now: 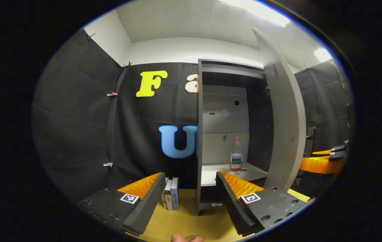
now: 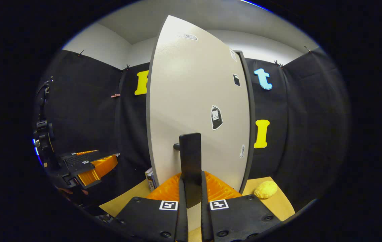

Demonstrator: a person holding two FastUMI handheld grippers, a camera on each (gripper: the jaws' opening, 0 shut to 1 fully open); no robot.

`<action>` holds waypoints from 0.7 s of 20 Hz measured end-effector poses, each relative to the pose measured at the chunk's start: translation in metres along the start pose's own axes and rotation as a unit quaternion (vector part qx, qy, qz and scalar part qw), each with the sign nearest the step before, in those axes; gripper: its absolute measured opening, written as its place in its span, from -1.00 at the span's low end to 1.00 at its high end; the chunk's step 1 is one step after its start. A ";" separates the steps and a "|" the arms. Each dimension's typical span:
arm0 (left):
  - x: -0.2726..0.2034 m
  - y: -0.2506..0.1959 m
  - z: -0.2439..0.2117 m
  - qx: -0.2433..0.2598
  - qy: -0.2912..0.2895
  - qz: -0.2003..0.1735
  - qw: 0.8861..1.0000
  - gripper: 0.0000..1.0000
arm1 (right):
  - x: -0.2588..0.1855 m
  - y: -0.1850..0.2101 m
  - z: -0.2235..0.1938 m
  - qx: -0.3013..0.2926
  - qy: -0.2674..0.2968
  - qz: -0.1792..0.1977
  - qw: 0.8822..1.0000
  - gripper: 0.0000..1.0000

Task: Open the cabinet door with the right hand, grasp the bottle in the cabinet with the left hand and place it on the coaster, then close the cabinet door with the right hand.

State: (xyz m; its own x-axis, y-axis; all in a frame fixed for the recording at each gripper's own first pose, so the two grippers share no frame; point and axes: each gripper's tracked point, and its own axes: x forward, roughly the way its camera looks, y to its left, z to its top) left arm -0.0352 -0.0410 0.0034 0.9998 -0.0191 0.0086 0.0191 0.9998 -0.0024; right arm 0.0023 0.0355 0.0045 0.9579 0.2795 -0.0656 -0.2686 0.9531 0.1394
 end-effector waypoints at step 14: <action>0.025 -0.072 0.003 -0.001 -0.002 -0.063 0.998 0.89 | -0.042 -0.104 0.012 -0.016 -0.016 -0.097 0.995 -0.64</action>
State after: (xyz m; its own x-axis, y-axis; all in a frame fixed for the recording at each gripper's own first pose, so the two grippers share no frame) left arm -0.0113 -0.1133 0.0065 0.9894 -0.1444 0.0139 0.1445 0.9895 -0.0039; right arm -0.0093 -0.0765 0.0043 0.9946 0.0866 -0.0575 -0.0809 0.9922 0.0949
